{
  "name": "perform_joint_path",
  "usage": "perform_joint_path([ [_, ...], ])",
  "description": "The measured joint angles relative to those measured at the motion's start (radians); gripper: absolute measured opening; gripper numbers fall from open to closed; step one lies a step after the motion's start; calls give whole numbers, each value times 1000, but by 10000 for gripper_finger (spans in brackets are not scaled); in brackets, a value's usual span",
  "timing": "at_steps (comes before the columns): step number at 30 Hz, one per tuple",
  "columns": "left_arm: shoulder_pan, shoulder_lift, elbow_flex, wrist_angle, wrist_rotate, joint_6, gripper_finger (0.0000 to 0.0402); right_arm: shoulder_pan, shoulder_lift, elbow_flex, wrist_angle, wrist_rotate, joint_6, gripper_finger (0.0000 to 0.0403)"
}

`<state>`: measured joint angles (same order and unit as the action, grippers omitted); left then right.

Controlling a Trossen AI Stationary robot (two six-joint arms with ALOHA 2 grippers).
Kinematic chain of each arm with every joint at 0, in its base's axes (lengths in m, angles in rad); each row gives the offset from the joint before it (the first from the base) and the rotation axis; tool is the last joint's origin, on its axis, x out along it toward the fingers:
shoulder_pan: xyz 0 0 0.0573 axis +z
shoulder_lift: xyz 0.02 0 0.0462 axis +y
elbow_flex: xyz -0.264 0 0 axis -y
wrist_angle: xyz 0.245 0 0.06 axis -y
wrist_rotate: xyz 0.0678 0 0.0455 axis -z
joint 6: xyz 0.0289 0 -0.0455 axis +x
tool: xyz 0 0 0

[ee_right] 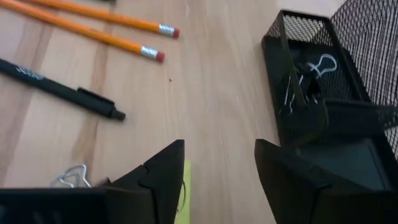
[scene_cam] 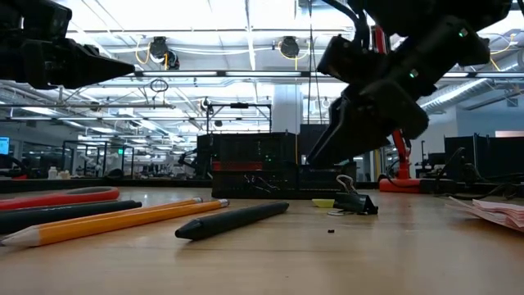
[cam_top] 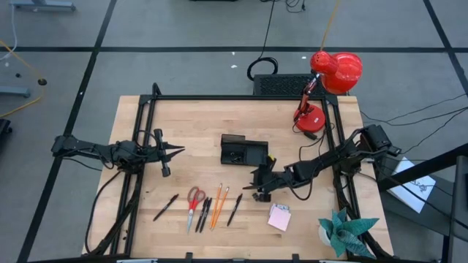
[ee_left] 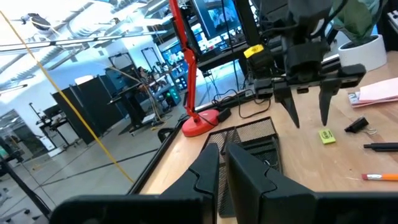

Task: Pick and place office supplies into organizer
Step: Put the green eraser into the desk organizer

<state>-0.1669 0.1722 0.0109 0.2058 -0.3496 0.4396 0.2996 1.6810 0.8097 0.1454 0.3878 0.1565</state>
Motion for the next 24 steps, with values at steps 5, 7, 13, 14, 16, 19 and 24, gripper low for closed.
perform_joint_path([
  [5, 0, 0, 0, 0, 0, -5, 35, 14, 0, -7, 0, -2, 12, 179],
  [7, 0, 0, 0, 0, 0, -5, 35, 17, 0, -7, -1, -32, 13, 176],
  [13, 0, 0, 0, 0, 0, -5, 35, 17, 0, -24, 0, -79, 16, 171],
  [14, 0, 0, 0, 0, 0, -5, 35, 17, 0, -32, -1, -78, 19, 171],
  [16, 0, 0, 0, 0, 0, -5, 35, 11, 0, -48, 1, -78, 38, 171],
  [19, 0, 0, 0, 0, 0, -5, 35, 5, 0, -73, 3, -77, 59, 171],
  [24, 0, 0, 0, 0, 0, -3, 35, 2, 0, -92, 14, -78, 69, 171],
])
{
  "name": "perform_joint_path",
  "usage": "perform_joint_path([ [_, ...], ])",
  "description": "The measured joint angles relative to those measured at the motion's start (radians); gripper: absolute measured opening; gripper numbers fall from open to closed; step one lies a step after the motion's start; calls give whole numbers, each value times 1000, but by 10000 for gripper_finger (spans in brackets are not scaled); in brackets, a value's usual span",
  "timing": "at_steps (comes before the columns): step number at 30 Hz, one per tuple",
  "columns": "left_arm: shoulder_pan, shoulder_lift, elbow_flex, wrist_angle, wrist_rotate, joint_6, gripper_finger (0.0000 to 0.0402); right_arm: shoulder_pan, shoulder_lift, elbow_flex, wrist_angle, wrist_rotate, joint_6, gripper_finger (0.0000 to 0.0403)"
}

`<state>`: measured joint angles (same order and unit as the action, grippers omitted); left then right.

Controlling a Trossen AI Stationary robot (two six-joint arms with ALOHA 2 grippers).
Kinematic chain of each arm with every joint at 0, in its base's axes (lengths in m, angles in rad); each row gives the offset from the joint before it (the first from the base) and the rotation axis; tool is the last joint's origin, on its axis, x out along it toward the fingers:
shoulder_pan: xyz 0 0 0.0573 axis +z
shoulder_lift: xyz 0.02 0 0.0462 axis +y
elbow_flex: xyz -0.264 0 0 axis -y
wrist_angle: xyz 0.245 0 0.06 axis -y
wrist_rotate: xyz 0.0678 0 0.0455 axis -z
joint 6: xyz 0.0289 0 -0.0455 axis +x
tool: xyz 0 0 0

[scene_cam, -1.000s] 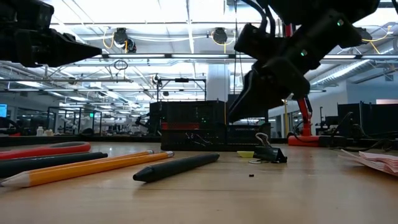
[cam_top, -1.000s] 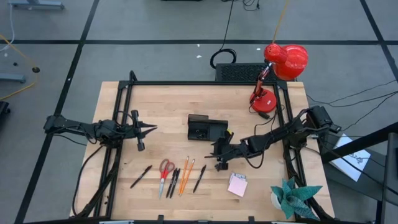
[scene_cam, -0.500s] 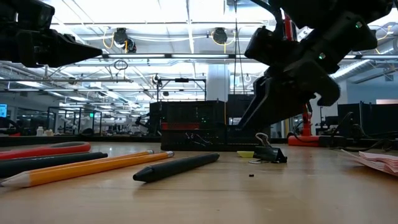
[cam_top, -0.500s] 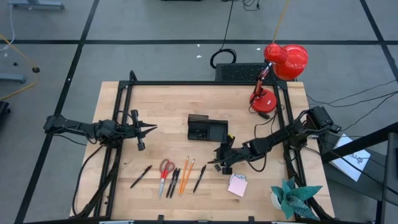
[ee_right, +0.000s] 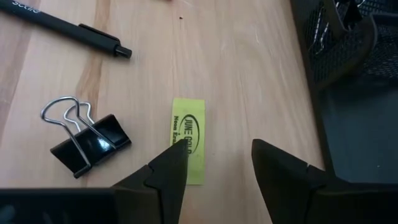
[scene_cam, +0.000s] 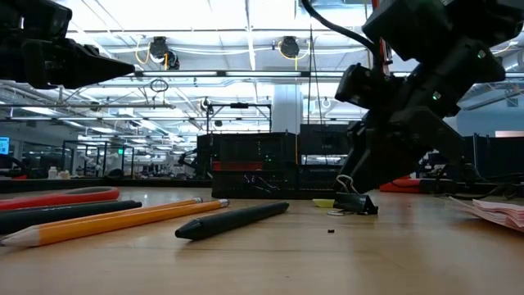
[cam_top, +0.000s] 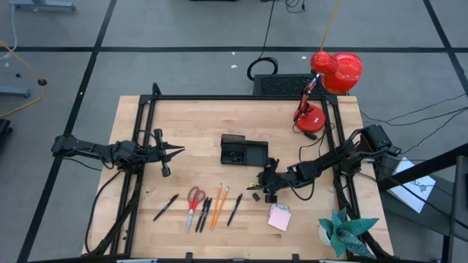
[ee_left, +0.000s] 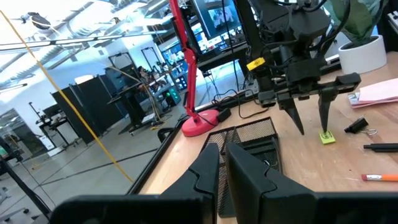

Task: Pick and place office supplies into organizer
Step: Put the green eraser into the desk organizer

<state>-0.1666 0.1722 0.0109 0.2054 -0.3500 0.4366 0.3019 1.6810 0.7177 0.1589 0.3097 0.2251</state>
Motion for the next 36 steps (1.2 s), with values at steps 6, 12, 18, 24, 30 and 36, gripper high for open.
perform_joint_path([
  [6, 0, 0, 0, 0, 0, 0, 35, 0, 0, -1, 9, 0, 2, 171],
  [12, 0, 0, 0, 0, 0, 0, 35, 0, 0, -1, 61, 0, -2, 171],
  [18, 0, 0, 0, 0, 0, 1, 35, 0, 0, -1, 58, -58, -1, 171],
  [24, 0, 0, 0, 0, 0, 3, 35, 0, 0, -1, 58, -53, 7, 171],
  [30, 0, 0, 0, 0, 0, 3, 35, 1, 0, -1, 45, -55, 43, 171],
  [36, 0, 0, 0, 0, 0, 2, 35, 13, 3, -14, 36, -72, 82, 171],
])
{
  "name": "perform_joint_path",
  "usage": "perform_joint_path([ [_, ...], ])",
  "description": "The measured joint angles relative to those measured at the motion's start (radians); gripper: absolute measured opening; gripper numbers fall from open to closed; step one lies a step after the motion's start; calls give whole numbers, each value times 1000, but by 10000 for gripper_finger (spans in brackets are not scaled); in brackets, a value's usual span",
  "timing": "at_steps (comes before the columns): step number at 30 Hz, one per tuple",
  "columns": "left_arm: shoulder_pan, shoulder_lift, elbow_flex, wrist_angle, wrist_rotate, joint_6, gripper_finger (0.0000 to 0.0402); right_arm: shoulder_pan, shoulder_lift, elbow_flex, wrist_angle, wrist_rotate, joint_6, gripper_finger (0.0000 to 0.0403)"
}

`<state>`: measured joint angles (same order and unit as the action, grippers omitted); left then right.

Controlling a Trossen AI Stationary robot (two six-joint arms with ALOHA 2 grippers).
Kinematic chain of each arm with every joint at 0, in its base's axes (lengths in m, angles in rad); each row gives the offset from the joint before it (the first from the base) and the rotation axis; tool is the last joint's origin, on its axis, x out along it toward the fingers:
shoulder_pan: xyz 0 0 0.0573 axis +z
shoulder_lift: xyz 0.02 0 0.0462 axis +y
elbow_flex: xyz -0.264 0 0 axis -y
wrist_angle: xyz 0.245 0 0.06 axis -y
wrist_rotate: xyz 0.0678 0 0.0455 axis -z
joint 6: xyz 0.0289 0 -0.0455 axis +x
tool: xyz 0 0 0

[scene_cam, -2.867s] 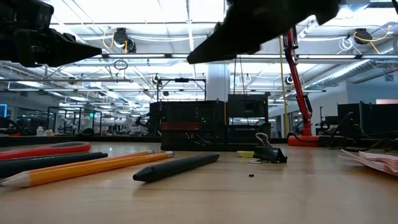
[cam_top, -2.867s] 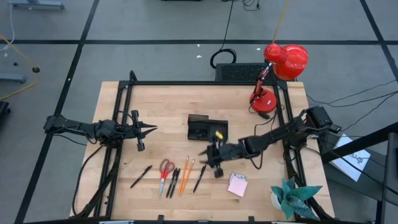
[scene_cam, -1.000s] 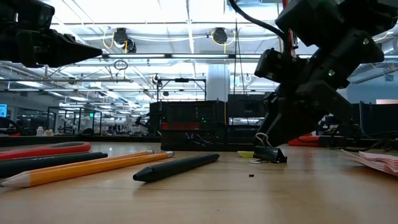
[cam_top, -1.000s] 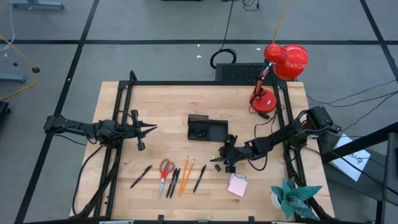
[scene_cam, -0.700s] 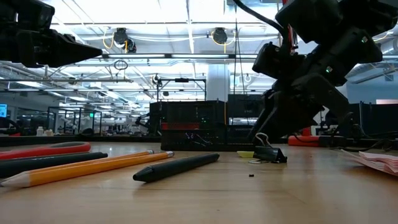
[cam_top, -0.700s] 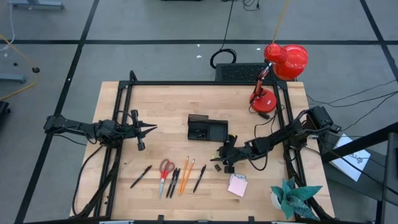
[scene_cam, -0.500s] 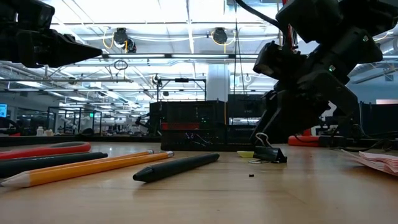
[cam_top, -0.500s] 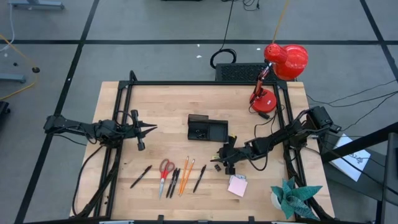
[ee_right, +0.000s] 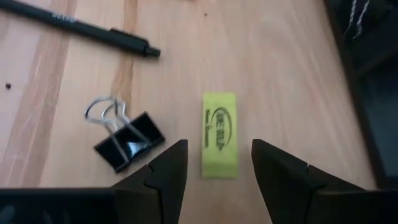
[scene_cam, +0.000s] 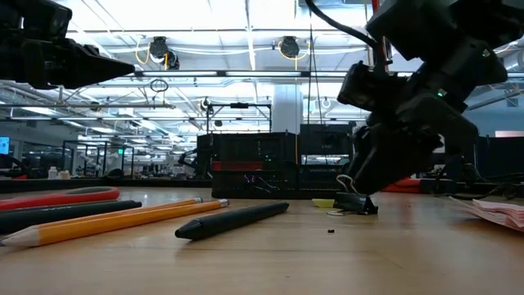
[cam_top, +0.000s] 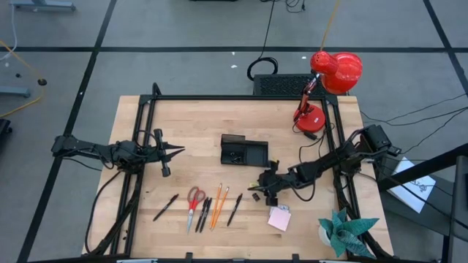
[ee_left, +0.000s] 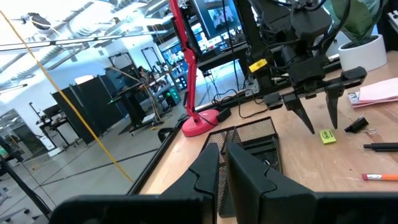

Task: Pick and place office supplies into organizer
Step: Put the green eraser into the desk organizer

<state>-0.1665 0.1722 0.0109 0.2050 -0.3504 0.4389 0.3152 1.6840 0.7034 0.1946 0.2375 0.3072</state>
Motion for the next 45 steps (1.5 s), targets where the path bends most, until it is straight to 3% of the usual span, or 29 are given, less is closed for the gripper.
perform_joint_path([
  [9, 0, 0, 0, 0, 0, 0, 35, 1, -1, -67, 85, 23, 33, 171],
  [27, 0, 0, 0, 0, 0, 2, 35, 0, 0, -71, 137, 4, 21, 170],
  [45, 0, 0, 0, 0, 0, 3, 35, 0, 39, -70, 177, -2, -1, 101],
])
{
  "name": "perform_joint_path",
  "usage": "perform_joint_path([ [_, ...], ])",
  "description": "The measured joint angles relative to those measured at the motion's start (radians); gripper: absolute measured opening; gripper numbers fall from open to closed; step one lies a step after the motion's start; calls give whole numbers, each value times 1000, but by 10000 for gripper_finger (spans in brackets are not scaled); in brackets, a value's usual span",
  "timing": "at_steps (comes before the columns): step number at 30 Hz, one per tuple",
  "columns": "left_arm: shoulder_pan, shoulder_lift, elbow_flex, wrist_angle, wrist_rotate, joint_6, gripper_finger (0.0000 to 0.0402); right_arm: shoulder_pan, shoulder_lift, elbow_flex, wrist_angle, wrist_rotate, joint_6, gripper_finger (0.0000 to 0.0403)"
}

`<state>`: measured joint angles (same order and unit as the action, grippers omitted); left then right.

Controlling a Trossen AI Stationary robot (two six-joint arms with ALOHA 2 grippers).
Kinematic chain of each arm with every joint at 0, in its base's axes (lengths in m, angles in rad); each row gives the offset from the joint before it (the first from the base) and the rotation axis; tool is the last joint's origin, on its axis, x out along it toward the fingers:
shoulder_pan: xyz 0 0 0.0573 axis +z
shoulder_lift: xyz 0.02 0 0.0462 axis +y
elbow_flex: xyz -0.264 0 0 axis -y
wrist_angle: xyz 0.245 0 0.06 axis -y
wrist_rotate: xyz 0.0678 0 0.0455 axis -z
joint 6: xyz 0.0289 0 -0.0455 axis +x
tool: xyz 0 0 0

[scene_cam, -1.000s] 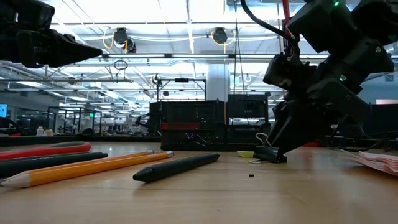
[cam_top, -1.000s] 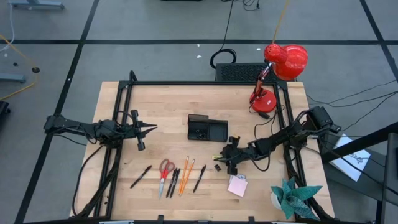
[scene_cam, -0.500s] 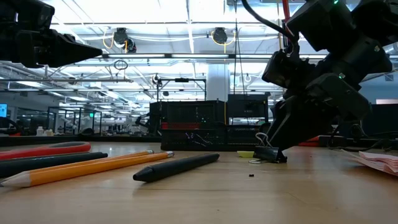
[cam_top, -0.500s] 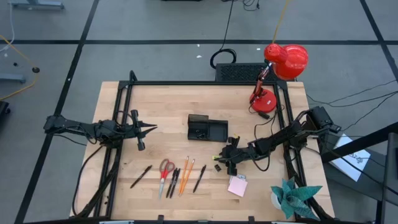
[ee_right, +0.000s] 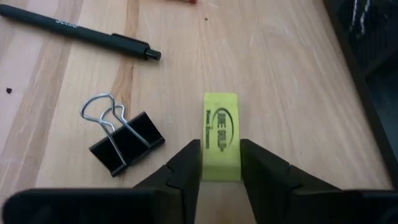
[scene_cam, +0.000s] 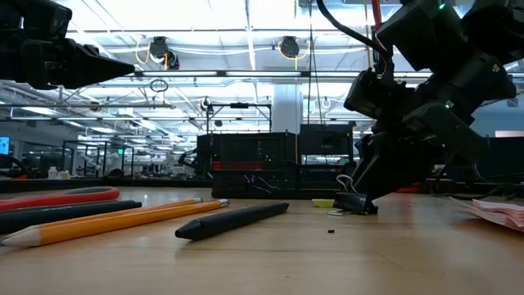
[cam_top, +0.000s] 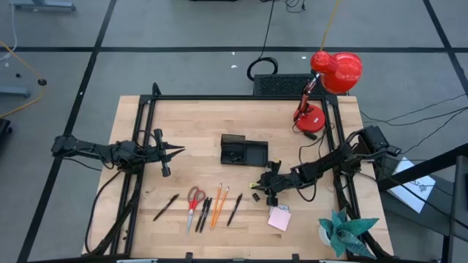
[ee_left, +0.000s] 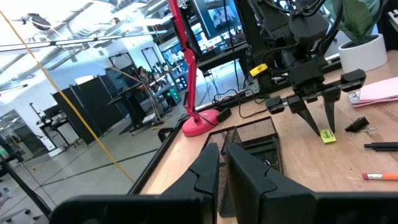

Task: Pick and place office supplies into organizer
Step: Put the green eraser into the desk organizer

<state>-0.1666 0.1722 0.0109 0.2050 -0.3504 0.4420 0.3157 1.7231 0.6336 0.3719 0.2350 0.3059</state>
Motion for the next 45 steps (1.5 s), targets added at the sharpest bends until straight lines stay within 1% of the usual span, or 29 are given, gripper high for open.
perform_joint_path([
  [3, 0, 0, 0, 0, 0, 0, 35, -6, 28, 1, 49, -11, -19, 78],
  [7, 0, 0, 0, 0, 0, 0, 35, -18, 34, 1, 59, -33, -16, 56],
  [9, 0, 0, 0, 0, 0, 0, 35, -22, 35, 1, 58, -53, -15, 53],
  [15, 0, 0, 0, 0, 0, 0, 35, -25, 31, 1, 76, -48, -44, 56],
  [19, 0, 0, 0, 0, 0, 0, 35, -27, 20, 28, 80, -55, -81, 55],
  [24, 0, 0, 0, 1, 0, 0, 35, -27, -4, 60, 77, -18, -155, 55],
  [30, 0, 0, 0, 1, 0, 0, 35, -37, -8, 109, 61, 75, -238, 55],
  [36, 0, 0, 0, 1, 0, 0, 35, -55, -8, 162, 40, 83, -276, 55],
  [41, 0, 0, 0, 1, 0, 0, 35, -76, -8, 226, 38, 188, -353, 54],
  [45, 0, 0, 0, 1, 0, 0, 35, -117, 3, 313, -10, 182, -391, 54],
])
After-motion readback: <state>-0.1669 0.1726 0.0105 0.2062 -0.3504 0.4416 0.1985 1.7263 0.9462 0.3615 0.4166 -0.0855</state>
